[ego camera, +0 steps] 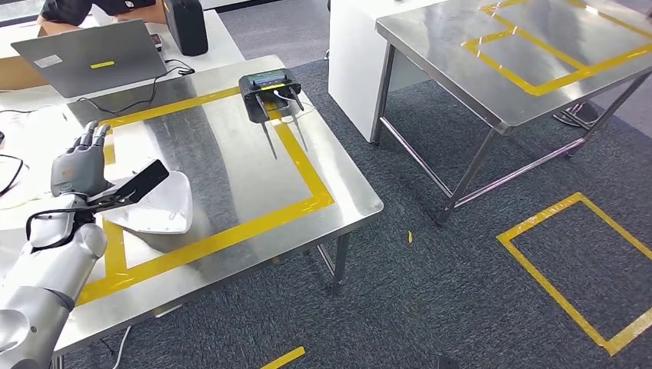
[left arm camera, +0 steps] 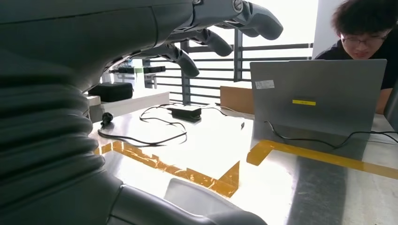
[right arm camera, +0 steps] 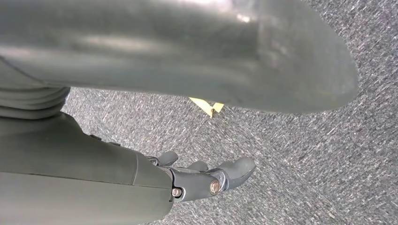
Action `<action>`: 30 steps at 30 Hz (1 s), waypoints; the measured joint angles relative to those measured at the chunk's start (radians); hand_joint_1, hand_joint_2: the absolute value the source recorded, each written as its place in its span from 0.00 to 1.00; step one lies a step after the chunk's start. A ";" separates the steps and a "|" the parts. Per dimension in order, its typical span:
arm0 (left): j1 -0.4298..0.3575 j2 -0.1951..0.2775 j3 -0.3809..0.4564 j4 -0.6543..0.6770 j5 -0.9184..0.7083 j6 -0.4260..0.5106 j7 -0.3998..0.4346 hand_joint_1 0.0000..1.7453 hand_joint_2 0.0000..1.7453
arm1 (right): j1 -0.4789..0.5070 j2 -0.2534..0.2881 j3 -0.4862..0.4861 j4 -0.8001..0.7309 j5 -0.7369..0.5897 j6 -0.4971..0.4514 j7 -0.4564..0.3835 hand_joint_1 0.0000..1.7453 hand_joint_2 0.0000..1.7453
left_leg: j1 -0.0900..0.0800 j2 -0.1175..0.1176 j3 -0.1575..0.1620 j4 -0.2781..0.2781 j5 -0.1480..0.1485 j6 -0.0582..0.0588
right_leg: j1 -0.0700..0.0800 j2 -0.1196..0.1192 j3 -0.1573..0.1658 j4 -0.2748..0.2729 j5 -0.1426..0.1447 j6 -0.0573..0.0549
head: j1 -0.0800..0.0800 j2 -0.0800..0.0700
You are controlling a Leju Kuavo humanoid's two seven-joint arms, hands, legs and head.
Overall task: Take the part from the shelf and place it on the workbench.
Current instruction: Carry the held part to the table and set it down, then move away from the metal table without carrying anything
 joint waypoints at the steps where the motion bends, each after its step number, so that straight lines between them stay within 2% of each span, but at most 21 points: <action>1: 0.000 -0.003 0.000 0.000 -0.007 0.005 0.006 0.00 0.00 | 0.000 0.000 -0.002 0.000 0.000 0.000 -0.001 0.00 0.00 | 0.000 0.000 0.000 0.000 0.000 0.000 | 0.000 0.000 0.000 0.000 0.000 0.000 | 0.000 0.000; 5: 0.000 -0.016 0.000 0.000 -0.025 0.024 0.032 0.00 0.00 | 0.000 0.000 -0.007 0.000 0.000 0.001 -0.006 0.00 0.00 | -0.001 0.000 0.000 0.001 -0.001 0.001 | -0.001 0.000 0.001 -0.002 0.000 0.001 | 0.000 0.000; 8: -0.001 -0.024 0.000 -0.002 -0.034 0.031 0.042 0.00 0.00 | -0.002 0.002 -0.010 0.000 0.000 0.000 -0.008 0.00 0.00 | 0.004 0.002 0.013 -0.021 0.004 0.012 | -0.003 -0.001 0.002 0.002 -0.006 0.011 | 0.001 0.000; 9: -0.002 -0.026 0.000 -0.002 -0.037 0.032 0.045 0.00 0.00 | -0.003 0.002 -0.011 0.000 0.000 -0.001 -0.009 0.00 0.00 | 0.008 0.004 0.021 -0.032 0.008 0.016 | -0.003 -0.001 -0.010 0.030 -0.022 0.014 | 0.003 0.000; 10: -0.003 -0.029 0.000 -0.002 -0.040 0.032 0.047 0.00 0.00 | -0.003 0.002 -0.011 0.000 0.000 -0.001 -0.010 0.00 0.00 | 0.012 0.007 0.026 -0.039 0.011 0.017 | -0.004 -0.001 -0.036 0.081 -0.046 0.017 | 0.005 0.000; 12: -0.003 -0.031 0.000 0.000 -0.044 0.032 0.049 0.00 0.00 | -0.002 0.002 -0.013 0.000 0.000 -0.001 -0.010 0.00 0.00 | 0.013 0.010 0.026 -0.039 0.011 0.017 | -0.011 -0.001 -0.109 0.214 -0.100 0.024 | 0.008 0.000; 13: -0.001 -0.032 0.000 0.001 -0.046 0.032 0.050 0.00 0.00 | -0.002 0.002 -0.013 0.000 -0.001 -0.001 -0.009 0.00 0.00 | 0.014 0.011 0.025 -0.037 0.010 0.015 | -0.016 -0.001 -0.137 0.258 -0.109 0.028 | 0.008 0.000; 14: 0.002 -0.033 0.000 0.002 -0.047 0.032 0.050 0.00 0.00 | -0.001 0.002 -0.013 0.000 -0.001 -0.001 -0.009 0.00 0.00 | 0.017 0.011 0.024 -0.033 0.008 0.011 | -0.020 -0.002 -0.146 0.266 -0.098 0.032 | 0.008 0.000; 15: 0.003 -0.034 0.000 0.003 -0.047 0.032 0.050 0.00 0.00 | -0.001 0.002 -0.014 0.000 -0.001 -0.001 -0.009 0.00 0.00 | 0.020 0.011 0.023 -0.028 0.006 0.005 | -0.024 -0.002 -0.137 0.237 -0.070 0.036 | 0.008 0.000; 17: 0.004 -0.034 0.000 0.003 -0.048 0.032 0.050 0.00 0.00 | -0.001 0.004 -0.014 0.000 -0.001 0.000 -0.009 0.00 0.00 | 0.028 0.010 0.019 -0.011 -0.003 -0.012 | -0.032 -0.002 -0.085 0.119 -0.004 0.044 | 0.009 0.000; 19: 0.002 -0.033 0.000 0.003 -0.050 0.029 0.049 0.00 0.00 | -0.001 0.007 -0.014 0.002 0.000 0.003 -0.010 0.00 0.00 | 0.028 0.009 0.012 0.006 -0.011 -0.032 | -0.033 0.001 -0.056 0.049 0.022 0.035 | 0.010 0.000; 21: 0.000 -0.032 0.000 0.003 -0.053 0.026 0.049 0.00 0.00 | -0.001 0.010 -0.014 0.002 0.002 0.006 -0.014 0.00 0.00 | 0.026 0.007 0.011 0.006 -0.008 -0.049 | -0.029 0.005 -0.060 0.047 0.022 0.012 | 0.011 0.000; 23: 0.000 -0.029 0.000 0.003 -0.053 0.023 0.048 0.00 0.00 | -0.001 0.010 -0.014 0.002 0.005 0.009 -0.017 0.00 0.00 | 0.030 0.008 0.006 0.007 -0.012 -0.060 | -0.028 0.005 -0.063 0.046 0.028 -0.006 | 0.011 0.000; 24: -0.001 -0.027 0.000 0.003 -0.054 0.022 0.047 0.00 0.00 | -0.002 0.010 -0.014 0.002 0.006 0.012 -0.017 0.00 0.00 | 0.031 0.010 -0.004 0.029 -0.029 -0.062 | -0.028 0.005 -0.064 0.044 0.031 -0.014 | 0.010 0.000; 25: -0.002 -0.024 0.000 0.003 -0.054 0.021 0.047 0.00 0.00 | -0.002 0.010 -0.014 0.002 0.008 0.014 -0.018 0.00 0.00 | 0.031 0.011 -0.024 0.074 -0.057 -0.063 | -0.028 0.004 -0.065 0.043 0.034 -0.021 | 0.008 0.000; 27: -0.003 -0.021 0.000 0.005 -0.054 0.020 0.046 0.00 0.00 | -0.001 0.010 -0.014 0.002 0.010 0.017 -0.019 0.00 0.00 | 0.027 0.012 -0.083 0.209 -0.124 -0.061 | -0.022 0.004 -0.069 0.043 0.036 -0.028 | 0.007 0.000; 28: -0.002 -0.020 0.000 0.006 -0.054 0.020 0.046 0.00 0.00 | -0.001 0.010 -0.014 0.002 0.010 0.018 -0.019 0.00 0.00 | 0.025 0.012 -0.107 0.265 -0.144 -0.060 | -0.019 0.004 -0.070 0.043 0.036 -0.031 | 0.007 0.000; 29: 0.000 -0.019 0.000 0.008 -0.054 0.019 0.046 0.00 0.00 | -0.001 0.010 -0.014 0.002 0.010 0.018 -0.019 0.00 0.00 | 0.022 0.012 -0.116 0.290 -0.147 -0.056 | -0.016 0.004 -0.071 0.043 0.037 -0.032 | 0.007 0.000; 30: 0.002 -0.018 0.000 0.009 -0.054 0.019 0.046 0.00 0.00 | -0.001 0.010 -0.014 0.002 0.010 0.017 -0.019 0.00 0.00 | 0.019 0.012 -0.104 0.274 -0.131 -0.050 | -0.012 0.004 -0.072 0.043 0.038 -0.033 | 0.007 0.000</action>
